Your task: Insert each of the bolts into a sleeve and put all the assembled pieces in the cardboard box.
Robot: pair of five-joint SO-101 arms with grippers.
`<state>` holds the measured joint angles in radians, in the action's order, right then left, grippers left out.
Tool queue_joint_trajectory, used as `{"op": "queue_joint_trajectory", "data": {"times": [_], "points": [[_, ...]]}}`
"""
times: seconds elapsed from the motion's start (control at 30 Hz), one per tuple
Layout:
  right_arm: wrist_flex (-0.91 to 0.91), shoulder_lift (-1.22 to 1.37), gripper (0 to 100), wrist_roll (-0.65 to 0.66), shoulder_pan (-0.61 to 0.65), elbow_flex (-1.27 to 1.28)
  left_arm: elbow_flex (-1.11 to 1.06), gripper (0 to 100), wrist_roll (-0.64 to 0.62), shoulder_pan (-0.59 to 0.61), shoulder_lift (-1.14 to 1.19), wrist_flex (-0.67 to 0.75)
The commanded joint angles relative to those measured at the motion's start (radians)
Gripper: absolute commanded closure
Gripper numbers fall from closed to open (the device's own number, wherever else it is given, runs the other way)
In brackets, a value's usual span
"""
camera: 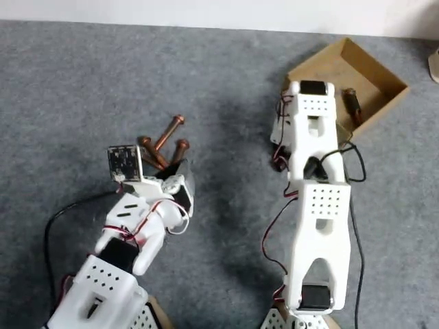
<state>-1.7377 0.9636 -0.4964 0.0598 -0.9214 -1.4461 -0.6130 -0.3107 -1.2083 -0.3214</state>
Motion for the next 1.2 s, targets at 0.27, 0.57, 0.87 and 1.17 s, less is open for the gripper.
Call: {"op": "queue_joint_trajectory", "data": {"times": [0.27, 0.57, 0.87, 1.17], "points": [[-0.021, -0.024, 99.4, 0.06, 0.008, -0.045, 0.361, 99, -0.169, 0.13, 0.466, -0.14], [-0.021, -0.024, 99.4, 0.068, 0.004, -0.048, 0.638, 99, -0.302, 0.262, 0.814, -0.264], [-0.022, -0.024, 99.4, 0.107, 0.007, -0.045, 0.776, 99, -0.327, 0.344, 0.98, -0.302], [-0.022, -0.025, 99.4, 0.117, 0.007, -0.047, 0.845, 99, -0.328, 0.346, 1.113, -0.305]]}}
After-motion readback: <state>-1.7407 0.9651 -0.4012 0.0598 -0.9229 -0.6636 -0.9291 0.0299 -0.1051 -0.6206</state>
